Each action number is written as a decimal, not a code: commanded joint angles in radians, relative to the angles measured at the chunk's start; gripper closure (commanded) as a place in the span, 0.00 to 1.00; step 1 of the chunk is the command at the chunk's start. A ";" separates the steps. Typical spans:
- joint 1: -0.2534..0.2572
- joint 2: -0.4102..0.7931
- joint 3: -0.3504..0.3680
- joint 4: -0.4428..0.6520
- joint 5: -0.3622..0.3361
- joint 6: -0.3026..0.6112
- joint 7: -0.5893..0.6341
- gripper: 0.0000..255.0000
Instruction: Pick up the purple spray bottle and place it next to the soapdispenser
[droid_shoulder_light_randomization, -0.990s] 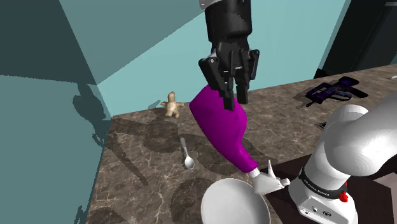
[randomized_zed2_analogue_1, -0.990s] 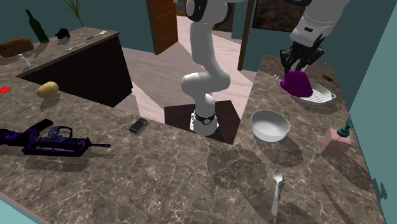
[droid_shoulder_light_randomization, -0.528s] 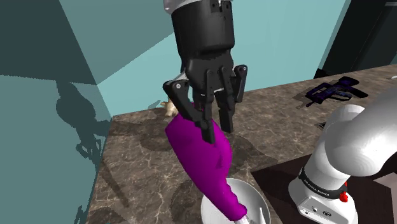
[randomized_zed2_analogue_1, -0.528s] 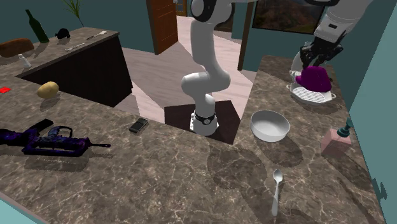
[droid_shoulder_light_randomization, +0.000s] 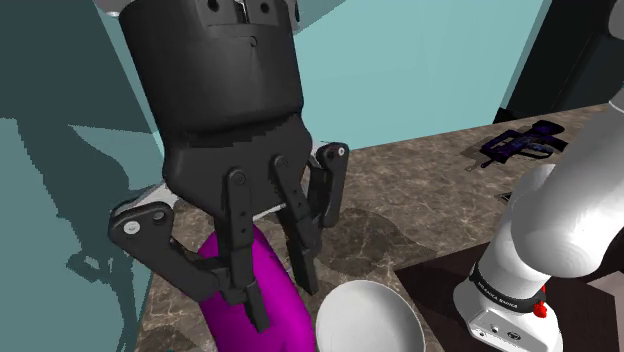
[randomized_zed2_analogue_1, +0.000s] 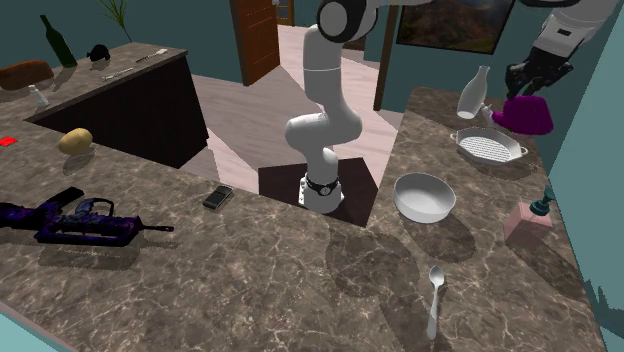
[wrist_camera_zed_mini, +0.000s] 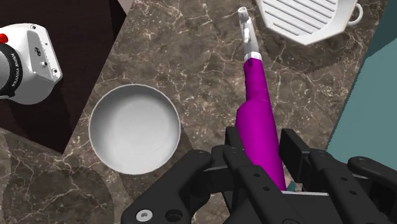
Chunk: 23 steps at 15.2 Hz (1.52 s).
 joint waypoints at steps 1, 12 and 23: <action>0.014 0.081 0.069 0.050 -0.048 0.039 0.081 1.00; 0.216 0.434 0.190 0.246 -0.340 0.141 0.358 1.00; 0.168 0.383 0.190 0.053 -0.294 0.291 0.294 1.00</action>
